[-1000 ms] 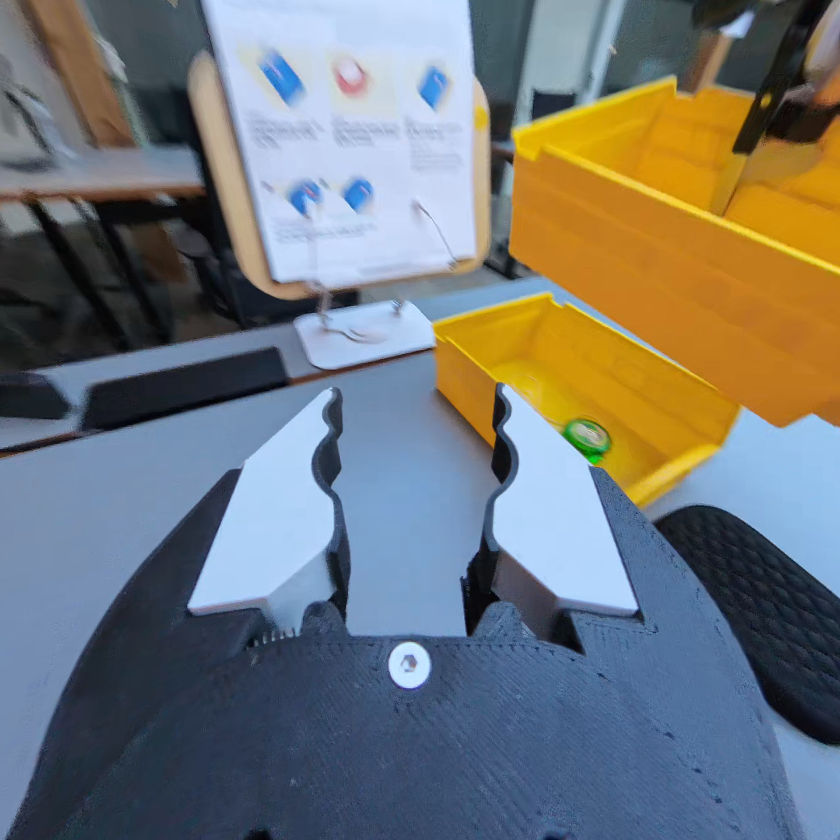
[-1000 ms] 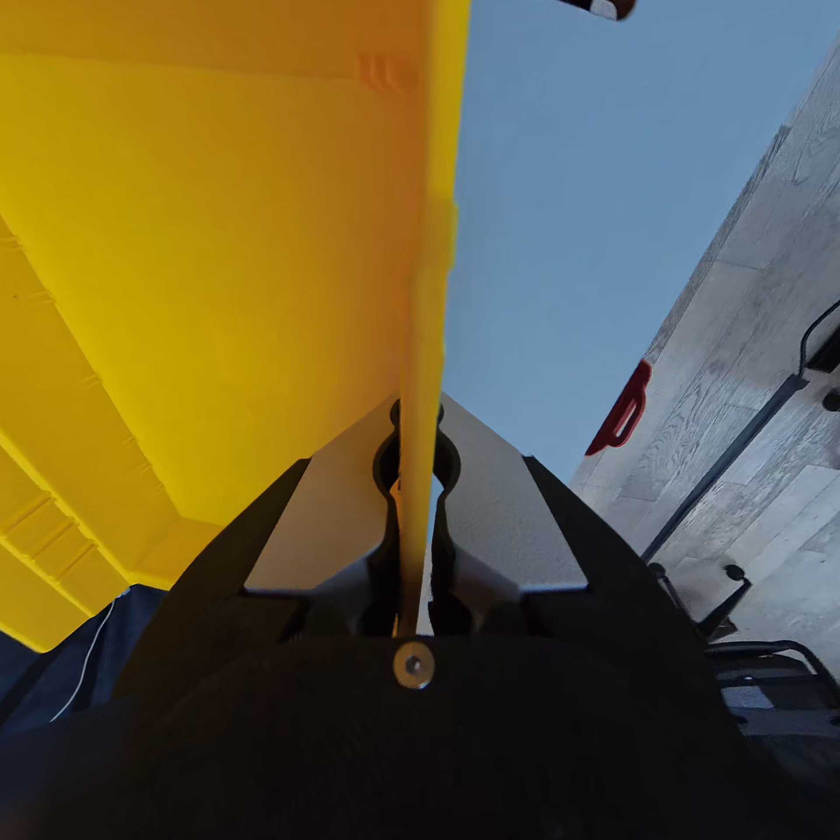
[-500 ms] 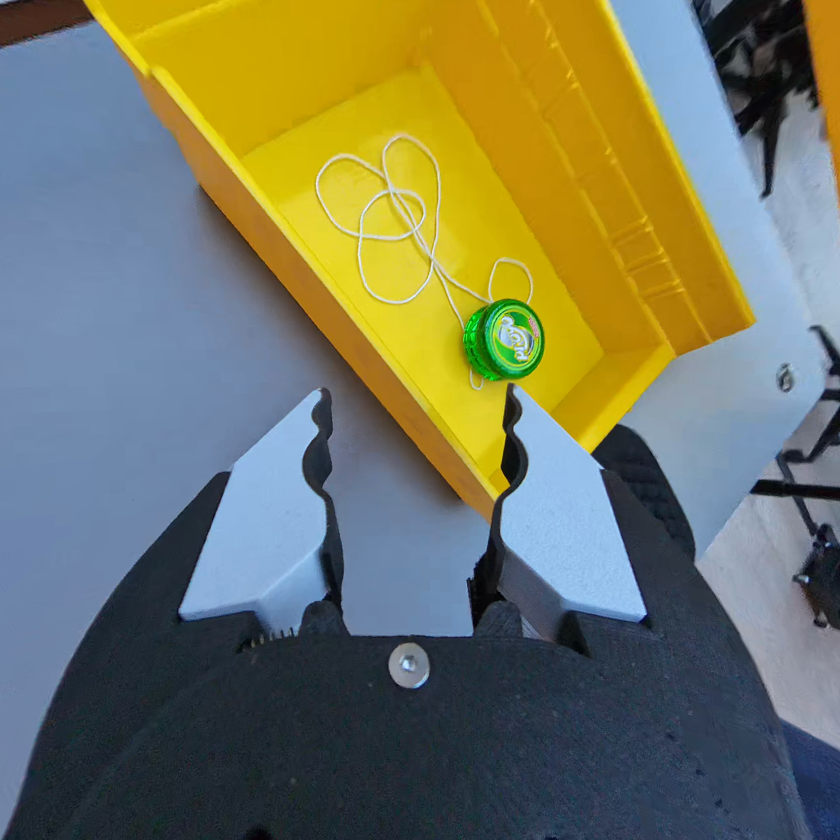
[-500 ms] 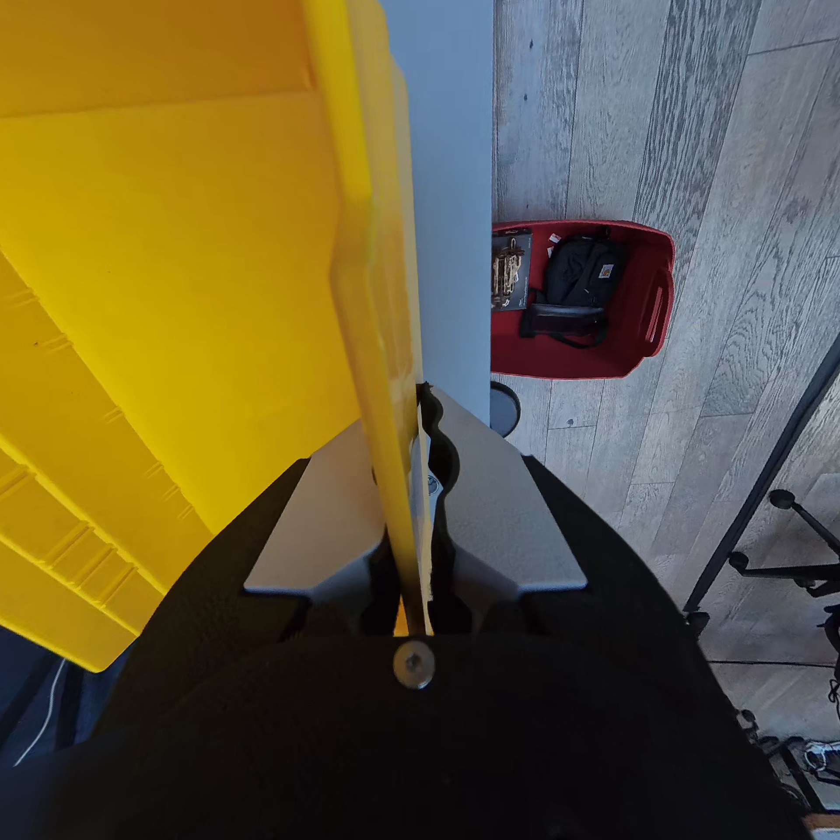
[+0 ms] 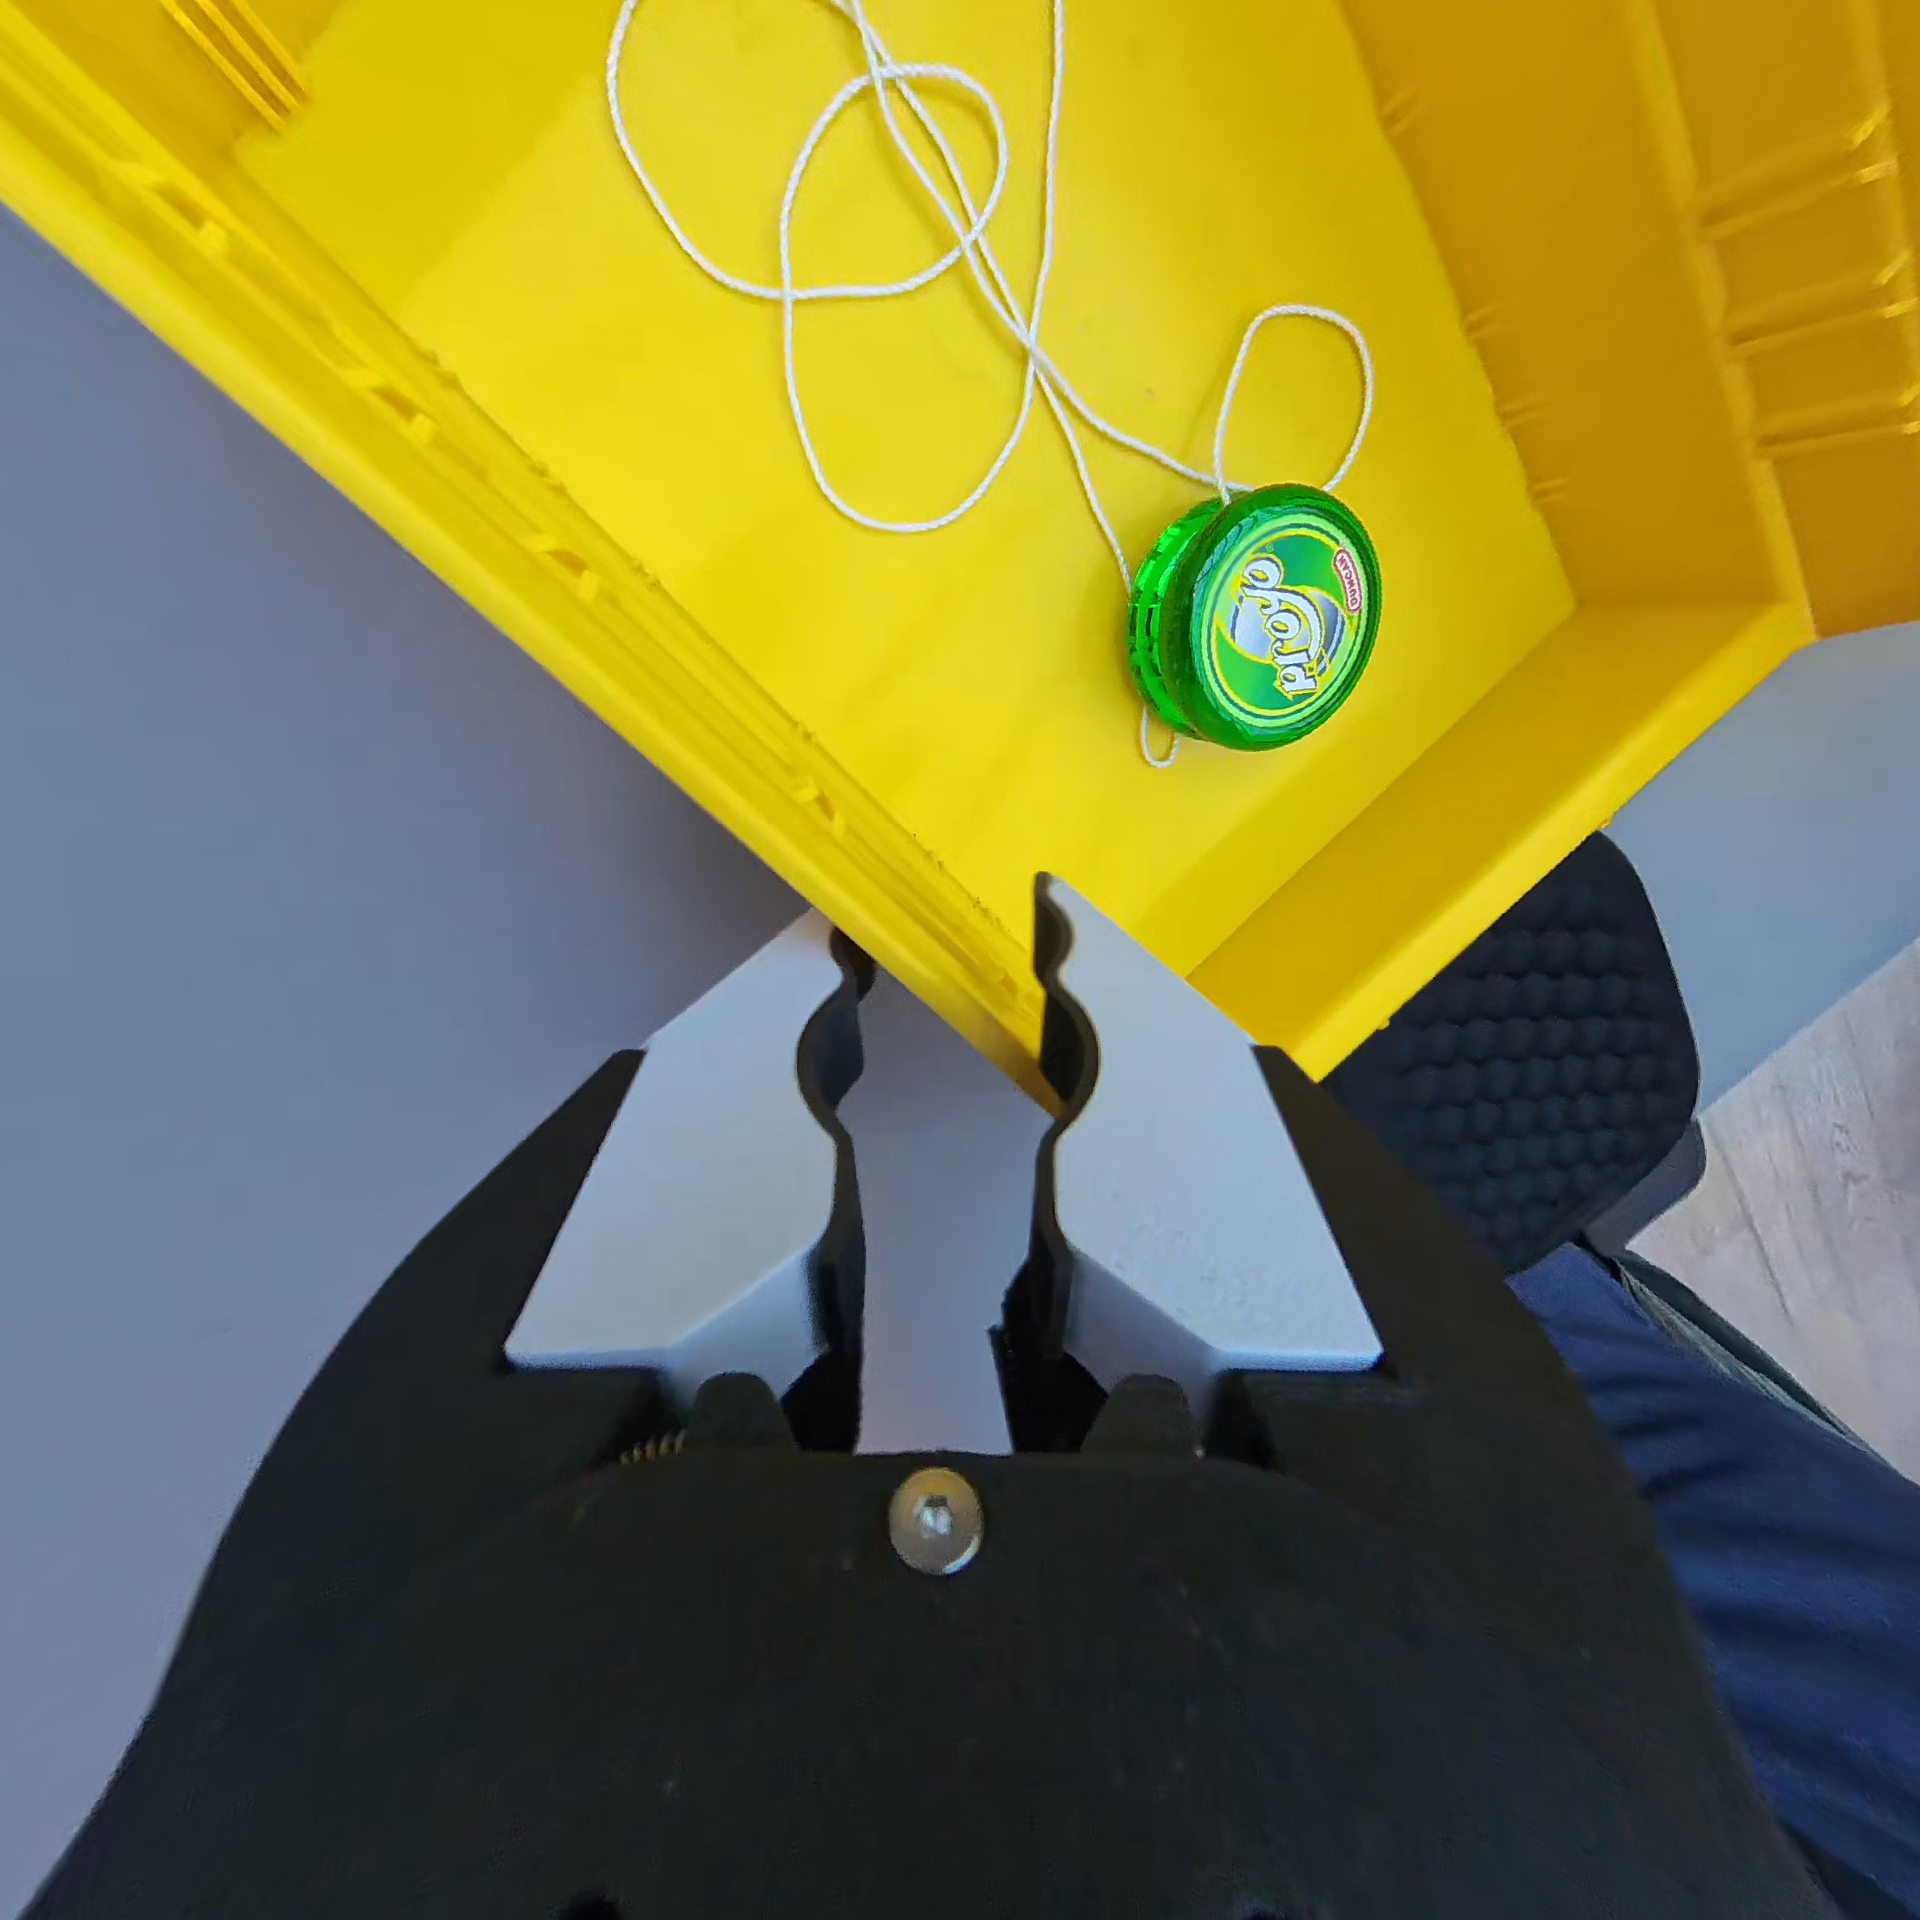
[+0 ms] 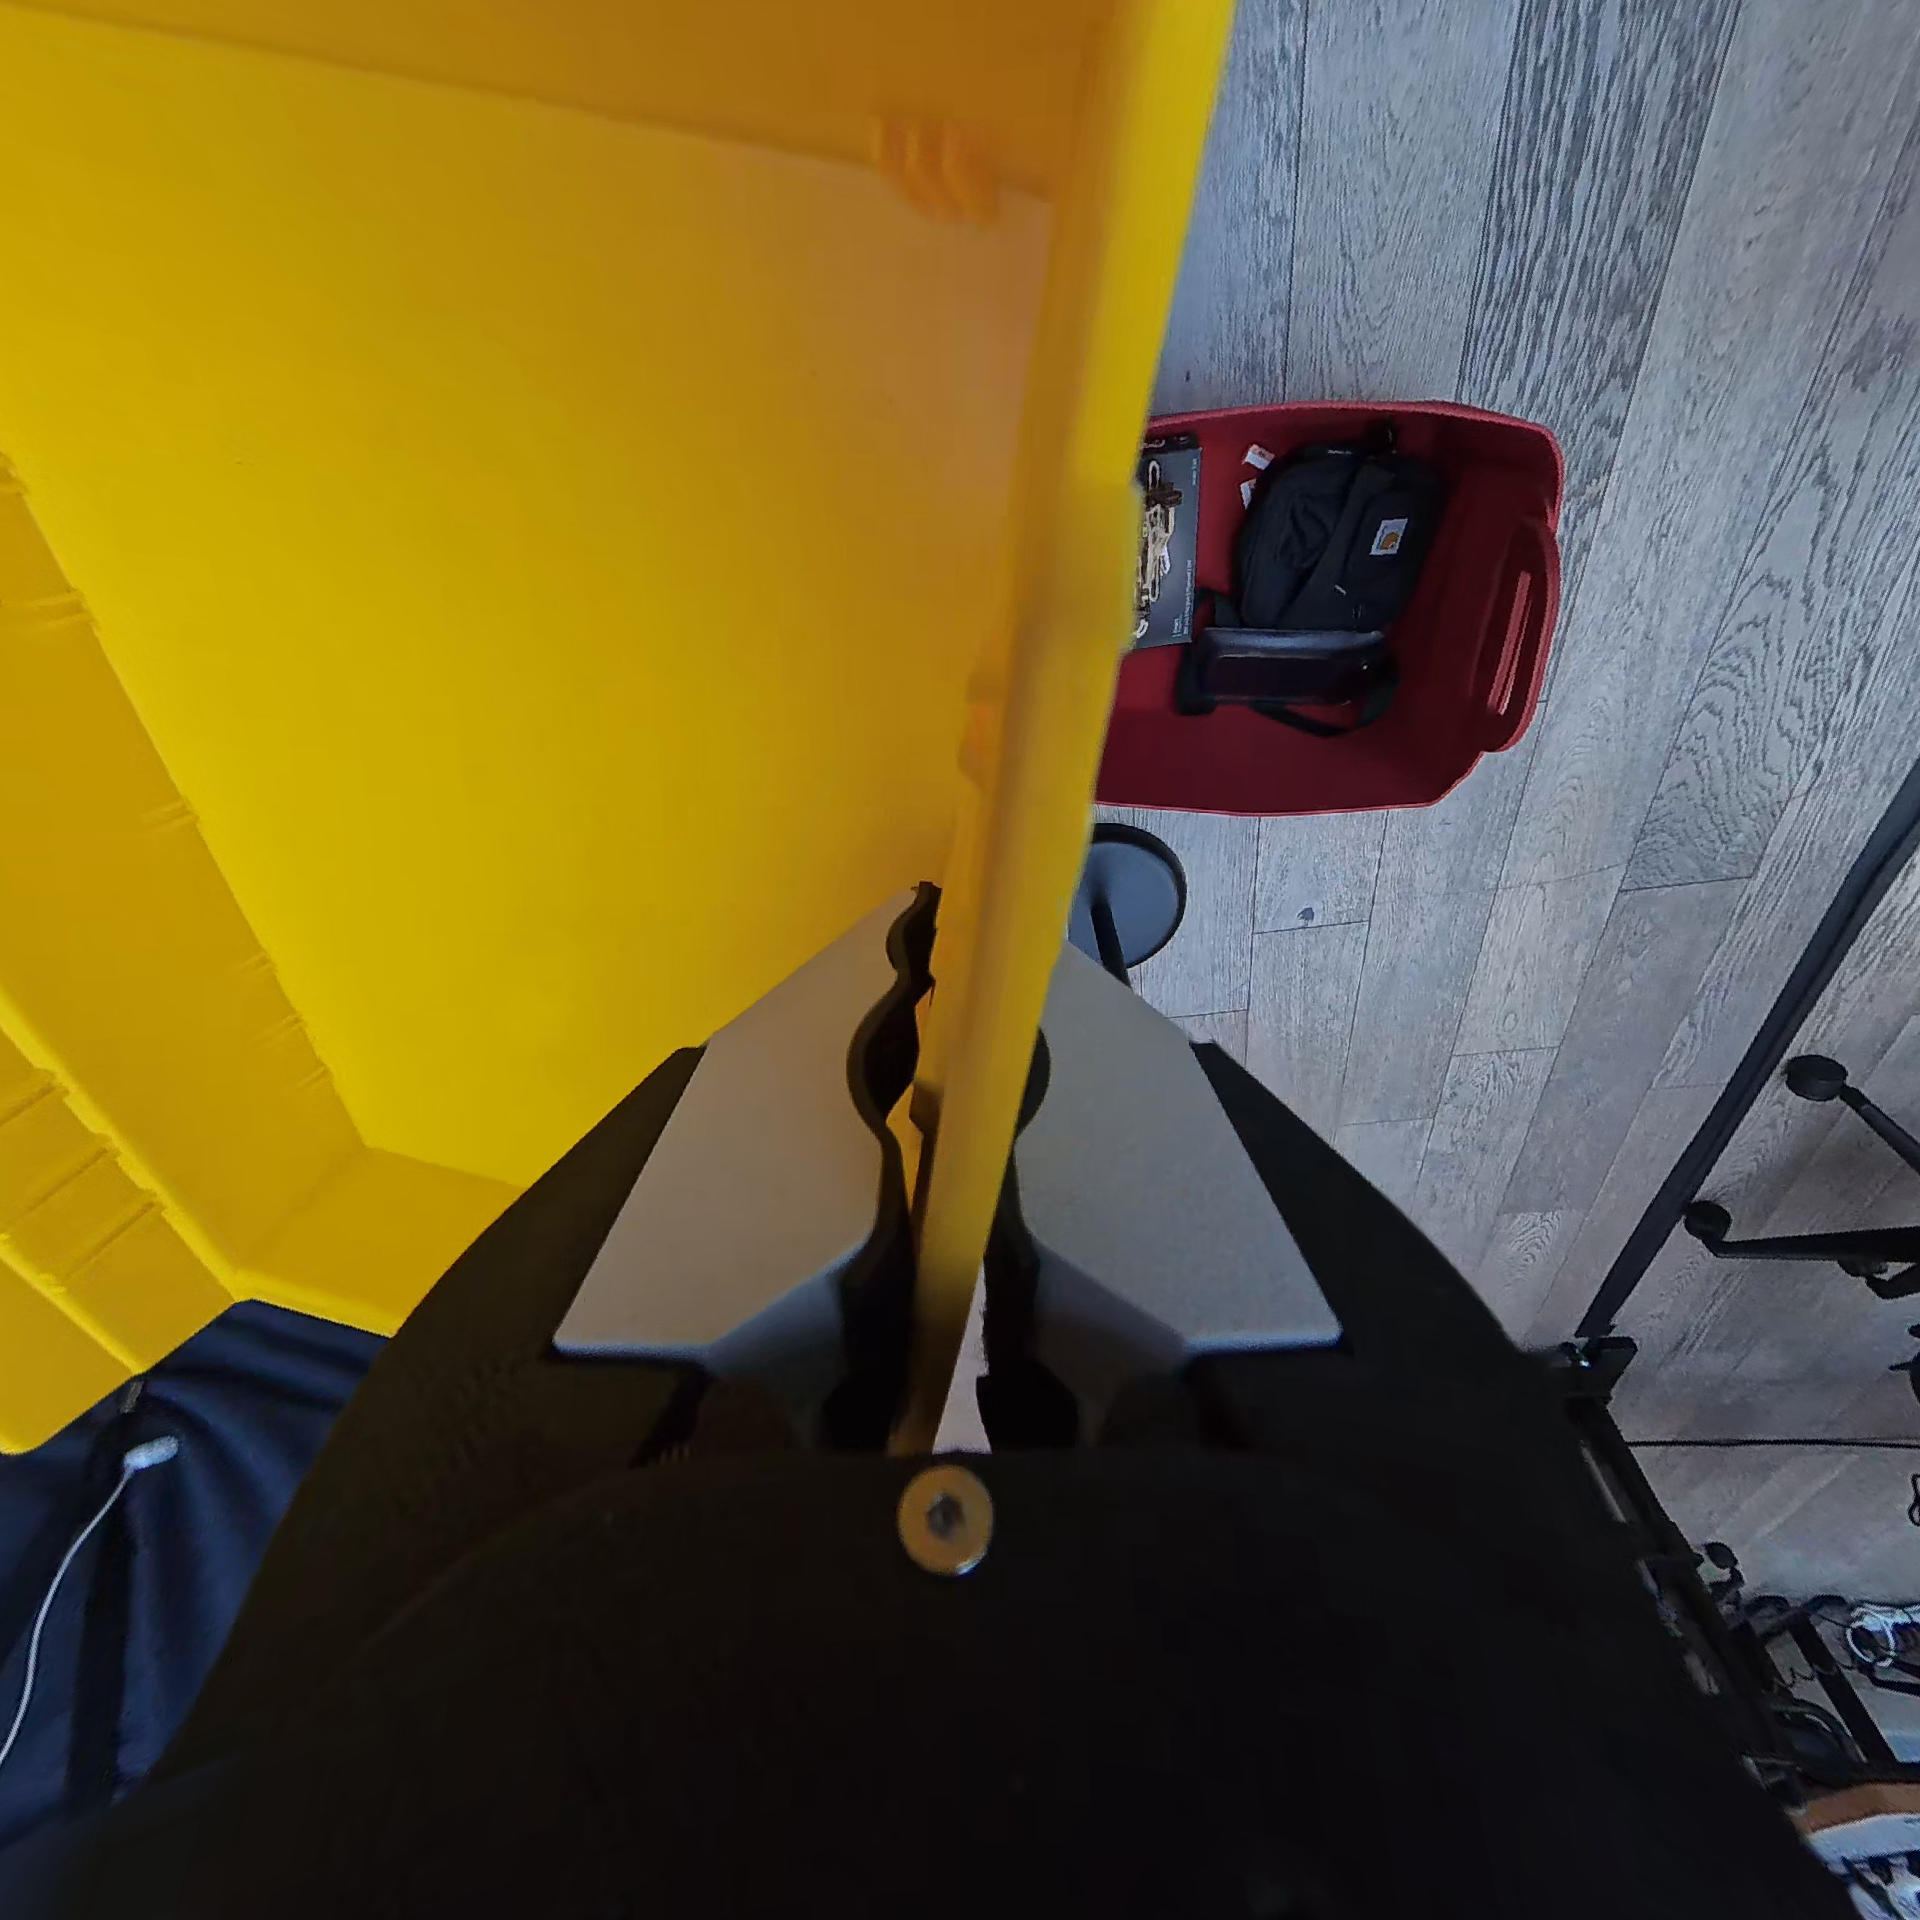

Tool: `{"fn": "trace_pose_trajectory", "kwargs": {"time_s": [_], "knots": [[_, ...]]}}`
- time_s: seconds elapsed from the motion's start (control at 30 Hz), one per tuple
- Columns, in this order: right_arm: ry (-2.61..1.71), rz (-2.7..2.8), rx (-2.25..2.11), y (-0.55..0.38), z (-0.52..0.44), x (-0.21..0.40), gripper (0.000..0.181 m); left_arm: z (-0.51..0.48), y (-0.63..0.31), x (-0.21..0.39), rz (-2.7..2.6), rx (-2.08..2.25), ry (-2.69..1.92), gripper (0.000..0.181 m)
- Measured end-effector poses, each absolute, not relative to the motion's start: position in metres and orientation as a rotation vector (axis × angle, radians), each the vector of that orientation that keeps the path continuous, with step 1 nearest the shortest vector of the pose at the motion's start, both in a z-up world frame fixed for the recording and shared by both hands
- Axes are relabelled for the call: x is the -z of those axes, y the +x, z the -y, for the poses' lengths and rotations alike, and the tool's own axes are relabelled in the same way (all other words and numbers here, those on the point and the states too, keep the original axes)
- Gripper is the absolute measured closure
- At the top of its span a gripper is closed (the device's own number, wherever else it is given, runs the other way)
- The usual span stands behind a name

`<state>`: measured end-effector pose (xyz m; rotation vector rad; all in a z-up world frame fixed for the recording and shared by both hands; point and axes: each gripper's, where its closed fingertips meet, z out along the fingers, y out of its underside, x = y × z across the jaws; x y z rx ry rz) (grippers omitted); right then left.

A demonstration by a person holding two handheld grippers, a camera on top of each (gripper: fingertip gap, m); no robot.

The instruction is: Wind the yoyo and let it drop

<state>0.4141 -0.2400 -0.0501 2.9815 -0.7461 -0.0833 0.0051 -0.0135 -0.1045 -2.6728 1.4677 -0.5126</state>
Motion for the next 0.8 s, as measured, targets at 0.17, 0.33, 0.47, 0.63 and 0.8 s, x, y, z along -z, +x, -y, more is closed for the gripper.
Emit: {"fn": "trace_pose_trajectory", "kwargs": {"time_s": [0.17, 0.33, 0.47, 0.63, 0.8], "knots": [[2.972, 0.755, 0.097, 0.412, 0.243, 0.055, 0.179, -0.007, -0.017, 0.103, -1.420, 0.541, -2.693, 0.170], [2.962, 0.744, 0.099, 0.408, 0.243, 0.061, 0.179, -0.048, -0.068, 0.103, -1.316, 0.419, -2.703, 0.177], [2.947, 0.736, 0.095, 0.406, 0.242, 0.066, 0.179, -0.085, -0.122, 0.103, -1.178, 0.369, -2.730, 0.179], [2.934, 0.734, 0.103, 0.403, 0.238, 0.071, 0.179, -0.123, -0.201, 0.102, -1.037, 0.304, -2.776, 0.178], [2.917, 0.731, 0.086, 0.401, 0.233, 0.075, 0.179, -0.154, -0.286, 0.102, -0.860, 0.235, -2.817, 0.180]]}}
